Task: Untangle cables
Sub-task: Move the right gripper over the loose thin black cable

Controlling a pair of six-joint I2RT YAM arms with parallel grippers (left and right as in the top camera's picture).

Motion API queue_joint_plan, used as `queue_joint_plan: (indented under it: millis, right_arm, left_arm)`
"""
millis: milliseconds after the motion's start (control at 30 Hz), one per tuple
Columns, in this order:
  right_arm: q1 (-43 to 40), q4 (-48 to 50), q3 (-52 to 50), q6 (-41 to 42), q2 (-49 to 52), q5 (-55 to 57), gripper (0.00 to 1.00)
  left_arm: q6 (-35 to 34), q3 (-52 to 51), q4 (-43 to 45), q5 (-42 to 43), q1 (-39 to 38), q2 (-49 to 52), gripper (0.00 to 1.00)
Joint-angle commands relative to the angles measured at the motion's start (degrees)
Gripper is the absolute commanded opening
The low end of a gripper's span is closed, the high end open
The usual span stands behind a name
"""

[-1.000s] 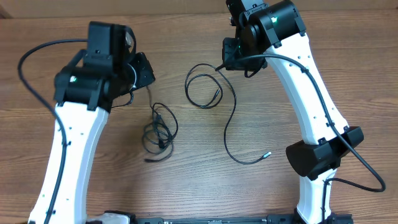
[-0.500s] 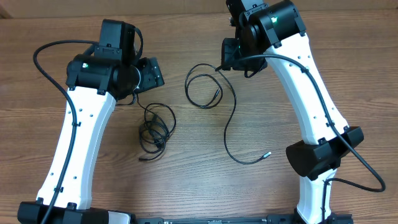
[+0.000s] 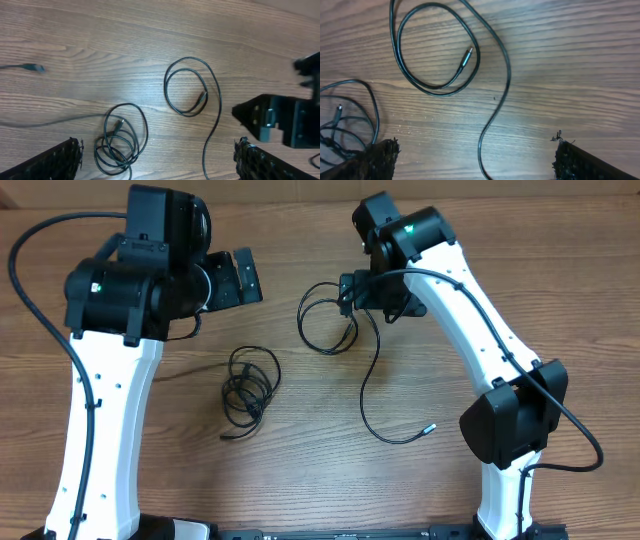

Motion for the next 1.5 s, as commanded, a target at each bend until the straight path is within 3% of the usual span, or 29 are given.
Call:
queue_joint_plan:
  millis: [0, 600, 833, 1033, 1200, 1467]
  right_arm:
    - [-0.2, 2.71, -3.5, 0.09, -0.2, -1.86, 1.0]
    - [-0.11, 13.31, -11.54, 0.5, -0.2, -12.9, 1.0]
    - [0.57, 20.74, -18.93, -0.59, -0.2, -14.23, 0.93]
    - [1.18, 25.57, -22.51, 0.46, -0.2, -14.23, 0.76]
    - [2.19, 28.04, -22.67, 3.67, -0.2, -13.79, 0.43]
    - [6.12, 29.7, -22.69, 14.75, -0.17, -0.59, 0.41]
  left_arm:
    - [0.5, 1.01, -0.87, -1.46, -0.11, -0.07, 1.0]
    - [0.48, -1.75, -8.46, 6.32, -0.17, 0.68, 1.0]
    - [0.46, -4.33, -8.48, 6.34, -0.17, 0.68, 1.0]
    - [0.48, -4.48, -8.46, 6.32, -0.17, 0.68, 1.0]
    - [0.48, -4.48, -8.46, 6.32, -0.17, 0.68, 0.99]
    - [0.48, -4.48, -8.46, 6.34, -0.17, 0.68, 0.99]
